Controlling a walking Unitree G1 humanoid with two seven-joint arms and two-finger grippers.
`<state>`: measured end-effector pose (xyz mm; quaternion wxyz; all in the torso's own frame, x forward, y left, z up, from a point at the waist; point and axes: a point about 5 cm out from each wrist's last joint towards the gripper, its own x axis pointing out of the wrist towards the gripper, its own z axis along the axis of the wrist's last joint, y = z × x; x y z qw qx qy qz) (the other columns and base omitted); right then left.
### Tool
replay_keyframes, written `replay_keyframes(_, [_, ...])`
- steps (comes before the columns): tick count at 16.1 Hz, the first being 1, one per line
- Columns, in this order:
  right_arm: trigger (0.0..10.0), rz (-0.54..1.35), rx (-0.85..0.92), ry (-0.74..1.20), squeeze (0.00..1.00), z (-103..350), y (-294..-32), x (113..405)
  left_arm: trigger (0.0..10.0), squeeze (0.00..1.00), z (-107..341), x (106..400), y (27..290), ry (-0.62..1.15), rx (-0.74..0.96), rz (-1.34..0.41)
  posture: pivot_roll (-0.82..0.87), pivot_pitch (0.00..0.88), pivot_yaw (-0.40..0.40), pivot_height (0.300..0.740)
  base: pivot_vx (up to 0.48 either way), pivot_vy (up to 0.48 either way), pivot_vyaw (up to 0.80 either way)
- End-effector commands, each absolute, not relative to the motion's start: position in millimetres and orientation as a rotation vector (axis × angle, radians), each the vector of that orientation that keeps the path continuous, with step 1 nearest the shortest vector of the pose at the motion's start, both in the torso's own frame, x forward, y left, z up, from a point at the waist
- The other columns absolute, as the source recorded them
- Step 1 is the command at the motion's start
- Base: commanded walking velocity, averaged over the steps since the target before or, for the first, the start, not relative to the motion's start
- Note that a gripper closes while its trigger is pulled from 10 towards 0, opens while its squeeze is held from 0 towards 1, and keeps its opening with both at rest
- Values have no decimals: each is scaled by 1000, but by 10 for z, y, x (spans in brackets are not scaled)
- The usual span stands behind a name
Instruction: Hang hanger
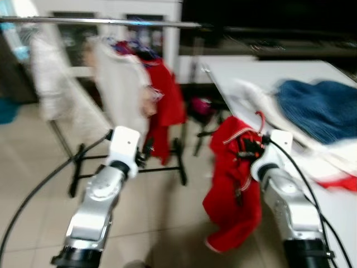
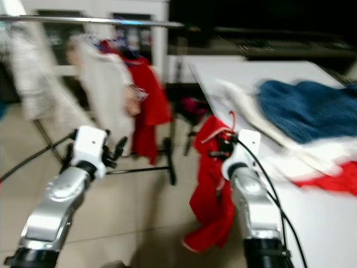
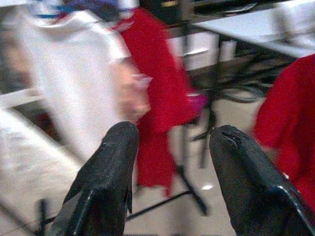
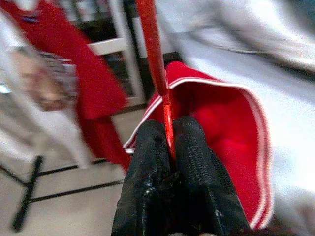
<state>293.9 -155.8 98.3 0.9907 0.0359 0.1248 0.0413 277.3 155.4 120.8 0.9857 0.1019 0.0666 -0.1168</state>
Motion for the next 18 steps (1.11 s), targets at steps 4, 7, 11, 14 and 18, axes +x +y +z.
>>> replay_keyframes(4, [10000, 69, 61, 185, 0, 1089, -1600, 2957, 10000, 0, 1233, 2777, 1535, 131, 224, -259, 40, 0, -37, 740, 383, 0, 0])
replay_keyframes(7, [10000, 67, 53, 185, 0, 1085, -1630, 2915, 10000, 0, 1257, 2859, 1472, 112, 224, -282, 25, 0, -37, 740, 384, 0, 0])
replay_keyframes(11, [10000, 74, 43, 181, 0, 1100, -1630, 2958, 10000, 0, 1246, 2811, 1428, 113, 228, -299, 32, 0, -50, 740, 383, 0, 0])
replay_keyframes(14, [10000, 83, 39, 175, 0, 1116, -1619, 2978, 10000, 0, 1236, 2808, 1437, 113, 235, -302, 43, 0, -60, 740, 380, 0, 0])
replay_keyframes(18, [10000, 138, 13, 176, 0, 1098, -1517, 3017, 10000, 0, 1263, 2829, 1442, 99, 255, -302, 72, 0, -81, 740, 382, 0, 0])
